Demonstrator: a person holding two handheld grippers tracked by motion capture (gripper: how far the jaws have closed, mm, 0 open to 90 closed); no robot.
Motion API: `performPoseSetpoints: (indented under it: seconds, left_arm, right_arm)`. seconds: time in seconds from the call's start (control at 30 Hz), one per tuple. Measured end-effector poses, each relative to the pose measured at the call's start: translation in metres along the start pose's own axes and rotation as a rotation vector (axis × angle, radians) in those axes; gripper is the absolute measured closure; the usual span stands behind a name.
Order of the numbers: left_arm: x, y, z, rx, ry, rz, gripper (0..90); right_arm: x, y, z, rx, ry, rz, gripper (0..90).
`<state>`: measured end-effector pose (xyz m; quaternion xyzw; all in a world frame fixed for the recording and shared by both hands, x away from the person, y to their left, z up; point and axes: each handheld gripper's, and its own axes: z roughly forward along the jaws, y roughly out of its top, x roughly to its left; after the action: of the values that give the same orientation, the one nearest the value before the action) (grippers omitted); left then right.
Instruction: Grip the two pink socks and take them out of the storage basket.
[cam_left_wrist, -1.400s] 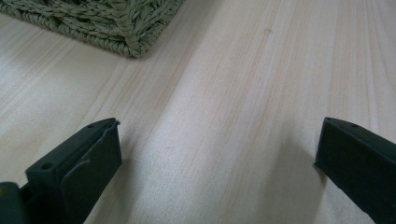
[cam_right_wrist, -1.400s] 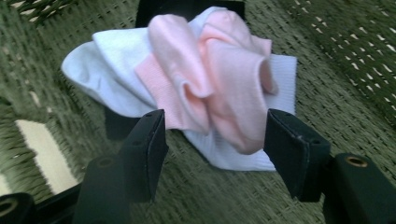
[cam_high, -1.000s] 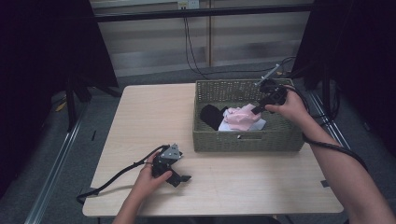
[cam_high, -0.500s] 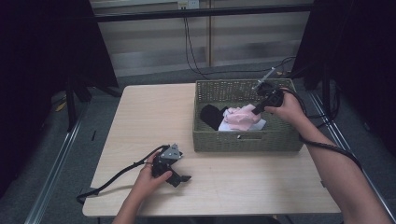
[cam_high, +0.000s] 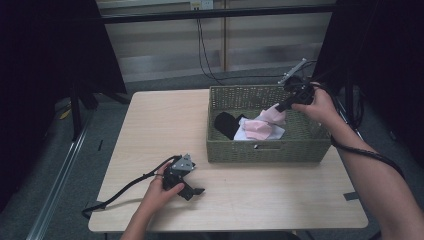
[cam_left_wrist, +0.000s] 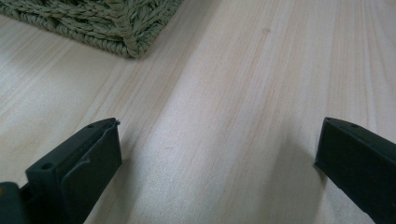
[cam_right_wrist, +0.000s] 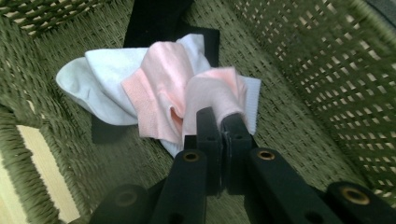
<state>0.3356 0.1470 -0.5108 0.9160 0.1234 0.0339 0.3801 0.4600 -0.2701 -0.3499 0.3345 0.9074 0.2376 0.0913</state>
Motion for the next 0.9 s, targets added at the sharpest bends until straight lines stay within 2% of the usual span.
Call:
performPoseSetpoints:
  seconds: [0.17, 0.2, 0.3, 0.33, 0.47, 0.77, 0.9]
  left_arm:
    - [0.000, 0.000, 0.000, 0.003, 0.002, 0.002, 0.0]
    - [0.000, 0.000, -0.001, 0.009, 0.002, 0.001, 0.0]
    - [0.000, 0.000, 0.000, 0.004, 0.001, 0.001, 0.0]
    - [0.000, 0.000, 0.000, 0.005, 0.000, 0.001, 0.0]
    - [0.000, 0.000, 0.000, 0.004, 0.001, 0.002, 0.0]
    - [0.000, 0.000, 0.000, 0.004, 0.002, 0.002, 0.0]
    - [0.000, 0.000, 0.000, 0.003, 0.001, 0.001, 0.0]
  right_arm:
    - [0.002, 0.007, -0.013, -0.013, -0.001, -0.017, 87.8]
    - [0.005, 0.011, -0.021, -0.019, -0.002, -0.026, 87.8]
    - [0.007, 0.014, -0.028, -0.021, -0.007, -0.045, 87.8]
    - [0.009, 0.016, -0.035, -0.025, -0.006, -0.052, 87.8]
    - [0.013, 0.020, -0.046, -0.022, 0.011, -0.066, 87.8]
    - [0.026, 0.026, -0.063, -0.024, 0.023, -0.121, 87.7]
    - [0.031, 0.027, -0.071, -0.039, 0.038, -0.127, 87.7]
